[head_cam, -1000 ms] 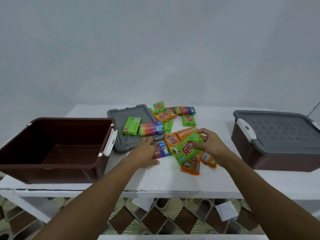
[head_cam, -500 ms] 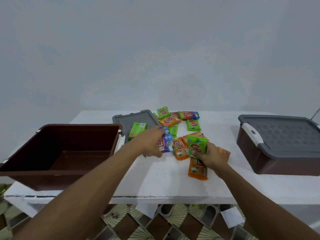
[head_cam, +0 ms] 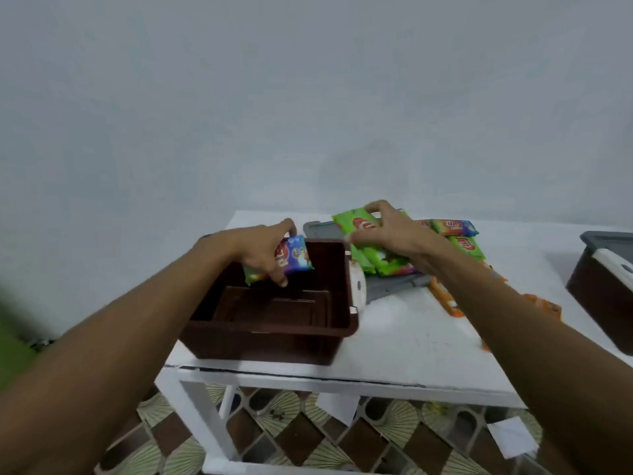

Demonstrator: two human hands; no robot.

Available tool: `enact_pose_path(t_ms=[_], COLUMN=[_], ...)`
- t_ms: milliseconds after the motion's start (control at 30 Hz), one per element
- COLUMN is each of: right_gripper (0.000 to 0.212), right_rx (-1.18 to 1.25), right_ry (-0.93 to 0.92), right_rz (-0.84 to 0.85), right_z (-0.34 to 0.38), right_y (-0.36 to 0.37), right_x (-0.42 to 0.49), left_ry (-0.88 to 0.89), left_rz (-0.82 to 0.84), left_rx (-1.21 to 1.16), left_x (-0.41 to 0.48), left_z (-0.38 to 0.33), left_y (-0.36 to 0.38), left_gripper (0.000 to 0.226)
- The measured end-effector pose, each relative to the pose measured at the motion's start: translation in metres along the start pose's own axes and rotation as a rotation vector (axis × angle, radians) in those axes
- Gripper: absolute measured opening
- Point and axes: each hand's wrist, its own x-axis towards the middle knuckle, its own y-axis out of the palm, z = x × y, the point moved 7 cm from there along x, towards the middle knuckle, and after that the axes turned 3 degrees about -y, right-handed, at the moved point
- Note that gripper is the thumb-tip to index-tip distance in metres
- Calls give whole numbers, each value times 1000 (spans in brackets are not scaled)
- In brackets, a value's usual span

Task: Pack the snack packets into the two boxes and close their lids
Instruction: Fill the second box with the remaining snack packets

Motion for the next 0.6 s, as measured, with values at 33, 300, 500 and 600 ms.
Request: enact_pose_path(t_ms=[33,300,500,600], right_gripper=[78,69,49,38], right_rx=[-121,-895,-1221,-1265], right_ry=[-19,-169,-307,-303], right_rz=[67,476,358,385], right_z=[13,23,6,3], right_y=[16,145,163,166], right_x=[4,30,26,24], left_ry=[-18,107,215,243], left_rz=[34,127,-4,-4], left_rx=[32,312,541,499], left_x=[-2,-1,9,12], left_z=[14,71,75,74], left_y=[7,48,58,60], left_gripper=[81,66,61,63])
